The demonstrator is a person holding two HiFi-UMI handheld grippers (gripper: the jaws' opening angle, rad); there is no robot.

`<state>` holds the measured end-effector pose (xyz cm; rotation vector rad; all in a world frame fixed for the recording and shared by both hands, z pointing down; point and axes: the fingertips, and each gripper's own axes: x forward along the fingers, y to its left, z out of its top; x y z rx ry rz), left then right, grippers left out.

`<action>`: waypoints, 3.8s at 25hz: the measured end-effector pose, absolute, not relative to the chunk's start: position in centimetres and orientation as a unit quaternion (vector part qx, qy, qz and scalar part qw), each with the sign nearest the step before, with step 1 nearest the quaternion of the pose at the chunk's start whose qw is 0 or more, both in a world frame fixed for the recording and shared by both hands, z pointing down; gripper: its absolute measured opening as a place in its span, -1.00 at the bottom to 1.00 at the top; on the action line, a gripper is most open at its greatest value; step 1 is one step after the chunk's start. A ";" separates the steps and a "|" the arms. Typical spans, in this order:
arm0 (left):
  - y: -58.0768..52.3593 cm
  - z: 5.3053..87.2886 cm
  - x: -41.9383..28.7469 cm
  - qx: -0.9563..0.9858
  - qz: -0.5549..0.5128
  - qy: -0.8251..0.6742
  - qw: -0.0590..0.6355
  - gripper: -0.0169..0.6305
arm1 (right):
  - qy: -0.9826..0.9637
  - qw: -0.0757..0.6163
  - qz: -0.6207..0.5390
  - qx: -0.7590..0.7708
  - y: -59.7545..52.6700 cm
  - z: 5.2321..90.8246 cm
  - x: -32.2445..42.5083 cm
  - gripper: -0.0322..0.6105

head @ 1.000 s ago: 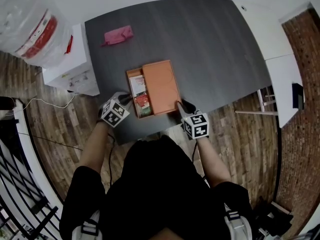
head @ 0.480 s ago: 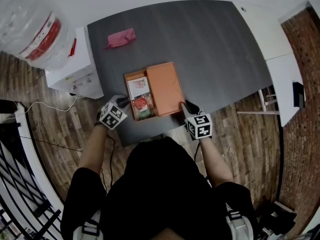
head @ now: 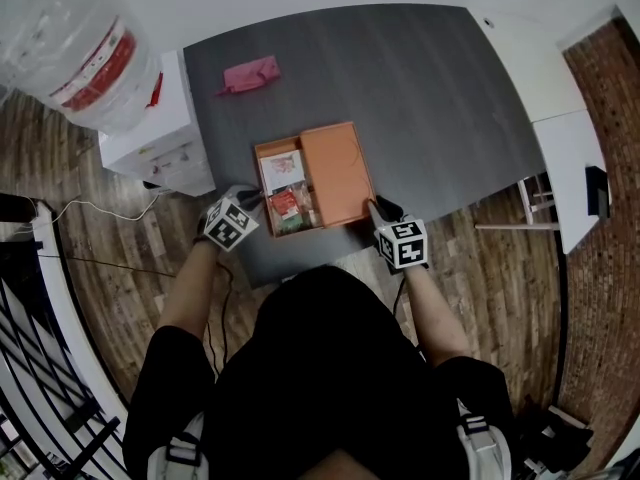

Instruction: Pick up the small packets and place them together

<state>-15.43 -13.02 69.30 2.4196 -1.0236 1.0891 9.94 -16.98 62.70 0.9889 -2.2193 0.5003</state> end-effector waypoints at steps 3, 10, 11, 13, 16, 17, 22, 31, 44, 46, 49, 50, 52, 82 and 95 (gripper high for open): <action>-13.5 69.3 -15.5 0.838 0.383 -0.358 0.152 -0.73 | -0.846 0.325 0.190 0.377 -17.4 62.6 10.3 -0.68; -13.6 67.4 -16.9 0.834 0.363 -0.377 0.175 -0.53 | -0.845 0.326 0.189 0.379 -17.4 62.9 9.9 -0.68; -13.6 66.3 -17.2 0.835 0.358 -0.381 0.172 -0.49 | -0.846 0.326 0.189 0.378 -17.4 62.9 9.8 -0.68; -13.8 64.8 -17.3 0.844 0.346 -0.375 0.165 -0.49 | -0.846 0.328 0.188 0.376 -17.5 63.0 9.7 -0.68; -14.5 62.8 -14.4 0.872 0.338 -0.317 0.155 -0.47 | -0.845 0.333 0.185 0.374 -17.6 62.9 9.7 -0.67; -14.8 62.5 -13.1 0.880 0.344 -0.293 0.147 -0.47 | -0.845 0.335 0.185 0.373 -17.6 62.9 9.6 -0.67; -14.9 64.8 -8.5 0.869 0.457 -0.154 0.107 -0.24 | -0.848 0.341 0.179 0.365 -17.5 62.8 8.9 -0.67; -14.8 69.5 -9.1 0.825 0.543 -0.118 0.103 -0.16 | -0.844 0.336 0.186 0.375 -17.2 62.9 8.6 -0.68; -13.3 71.3 -9.6 0.765 0.637 -0.068 0.067 -0.16 | -0.850 0.330 0.187 0.365 -17.0 62.4 8.8 -0.67; -13.5 71.3 -9.7 0.763 0.640 -0.071 0.055 -0.20 | -0.853 0.327 0.185 0.363 -17.0 62.5 8.7 -0.67; -13.7 70.9 -9.8 0.780 0.619 -0.080 0.037 -0.37 | -0.853 0.328 0.186 0.361 -17.0 62.6 8.7 -0.67; -13.9 70.7 -9.8 0.788 0.609 -0.085 0.038 -0.42 | -0.853 0.329 0.186 0.360 -17.0 62.7 8.7 -0.67; -14.1 70.2 -9.9 0.801 0.589 -0.097 0.046 -0.51 | -0.853 0.329 0.187 0.360 -17.0 62.7 8.6 -0.67; -17.0 58.3 -7.5 0.890 0.388 -0.194 0.141 -0.91 | -0.853 0.334 0.184 0.357 -17.2 63.1 8.3 -0.67; -19.6 60.5 -0.5 0.805 0.192 -0.333 0.451 -0.90 | -0.870 0.286 0.155 0.371 -18.8 59.6 9.2 -0.65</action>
